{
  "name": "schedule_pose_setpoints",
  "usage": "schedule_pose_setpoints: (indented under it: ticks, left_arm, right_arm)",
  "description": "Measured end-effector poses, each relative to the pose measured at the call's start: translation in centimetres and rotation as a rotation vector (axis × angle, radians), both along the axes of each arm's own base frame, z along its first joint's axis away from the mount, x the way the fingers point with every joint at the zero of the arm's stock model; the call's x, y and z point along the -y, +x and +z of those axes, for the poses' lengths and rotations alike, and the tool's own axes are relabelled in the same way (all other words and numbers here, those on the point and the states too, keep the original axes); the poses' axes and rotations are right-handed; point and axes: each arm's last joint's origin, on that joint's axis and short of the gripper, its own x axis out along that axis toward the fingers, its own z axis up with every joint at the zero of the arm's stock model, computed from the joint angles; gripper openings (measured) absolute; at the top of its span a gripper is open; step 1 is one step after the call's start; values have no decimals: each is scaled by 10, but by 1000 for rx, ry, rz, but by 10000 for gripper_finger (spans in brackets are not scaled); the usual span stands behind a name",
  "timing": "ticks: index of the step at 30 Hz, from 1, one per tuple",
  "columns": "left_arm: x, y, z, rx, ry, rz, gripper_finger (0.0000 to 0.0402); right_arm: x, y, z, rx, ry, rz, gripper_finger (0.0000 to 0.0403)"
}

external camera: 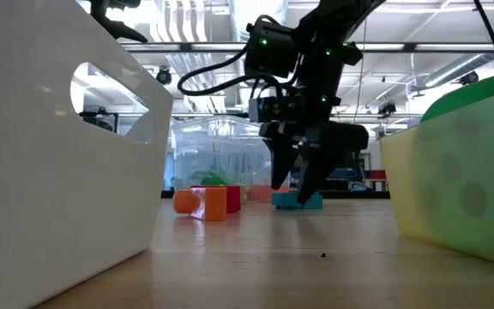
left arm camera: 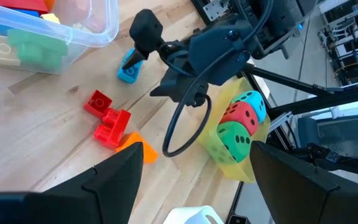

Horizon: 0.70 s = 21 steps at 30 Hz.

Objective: Pick & Place Toys
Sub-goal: Put the blue game piece into the transparent bin

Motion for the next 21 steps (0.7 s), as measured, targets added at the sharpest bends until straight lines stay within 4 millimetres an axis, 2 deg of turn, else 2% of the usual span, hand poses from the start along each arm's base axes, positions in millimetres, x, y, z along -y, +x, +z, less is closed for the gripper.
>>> schedule_pose_setpoints:
  ticks: [6,16,21]
  left_arm:
    - [0,0,0,0,-6,4,297]
    - [0,0,0,0,-16,10,297]
    - [0,0,0,4,-16,10,297]
  right_arm:
    - [4,1,0,19,27,-12,374]
    - [24,0,0,24,90,-81,374]
    - [25,0,0,25,113,-76,374]
